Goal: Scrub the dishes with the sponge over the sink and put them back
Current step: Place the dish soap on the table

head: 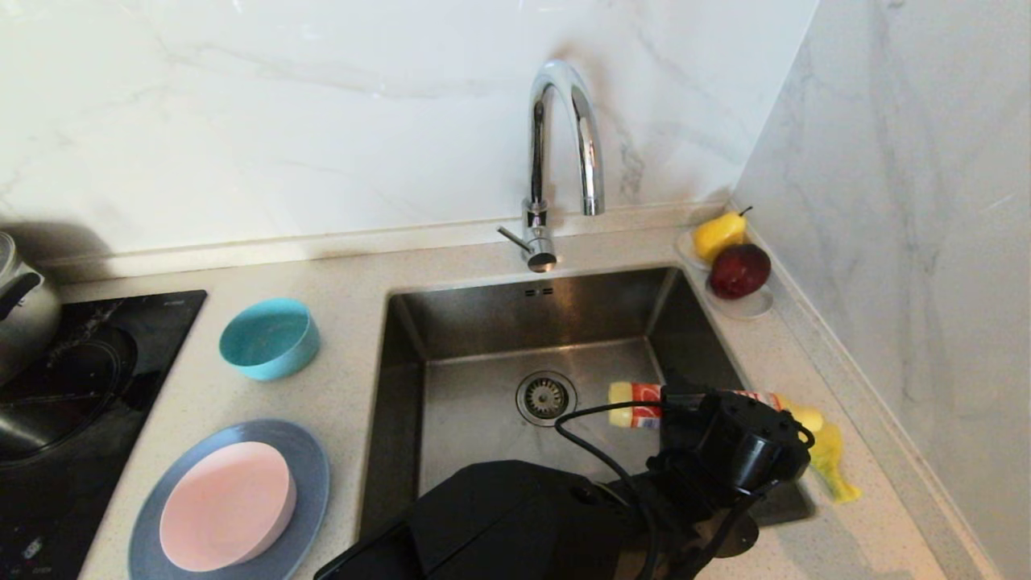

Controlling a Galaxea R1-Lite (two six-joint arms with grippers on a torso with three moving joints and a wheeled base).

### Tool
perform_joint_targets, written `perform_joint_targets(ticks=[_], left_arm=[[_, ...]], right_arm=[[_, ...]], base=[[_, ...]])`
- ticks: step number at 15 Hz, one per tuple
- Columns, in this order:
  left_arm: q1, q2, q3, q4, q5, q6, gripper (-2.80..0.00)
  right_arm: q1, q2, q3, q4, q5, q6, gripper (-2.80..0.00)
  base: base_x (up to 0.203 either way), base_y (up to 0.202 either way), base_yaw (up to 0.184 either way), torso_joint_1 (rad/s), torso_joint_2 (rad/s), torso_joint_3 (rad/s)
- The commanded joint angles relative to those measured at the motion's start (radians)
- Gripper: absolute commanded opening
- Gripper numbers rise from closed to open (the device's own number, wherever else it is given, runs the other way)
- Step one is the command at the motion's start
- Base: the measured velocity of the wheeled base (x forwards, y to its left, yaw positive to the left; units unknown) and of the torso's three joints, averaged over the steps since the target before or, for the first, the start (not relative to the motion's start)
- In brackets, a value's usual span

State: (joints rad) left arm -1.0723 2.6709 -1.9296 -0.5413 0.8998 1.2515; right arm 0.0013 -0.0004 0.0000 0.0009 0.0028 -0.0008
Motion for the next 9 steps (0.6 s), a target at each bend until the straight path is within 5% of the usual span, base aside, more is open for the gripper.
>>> perform_joint_targets(ticks=[1, 9], left_arm=[[0.000, -0.018, -0.002, -0.053, 0.002, 0.009, -2.80], [-0.001, -0.139, -0.008, -0.365, -0.030, 0.003, -2.80]], right_arm=[[0.000, -0.001, 0.000, 0.001, 0.000, -0.001, -2.80], [0.000, 0.000, 0.000, 0.001, 0.000, -0.001, -2.80]], base=[[0.000, 0.000, 0.000, 0.000, 0.00, 0.000], [0.000, 0.000, 0.000, 0.000, 0.00, 0.000]])
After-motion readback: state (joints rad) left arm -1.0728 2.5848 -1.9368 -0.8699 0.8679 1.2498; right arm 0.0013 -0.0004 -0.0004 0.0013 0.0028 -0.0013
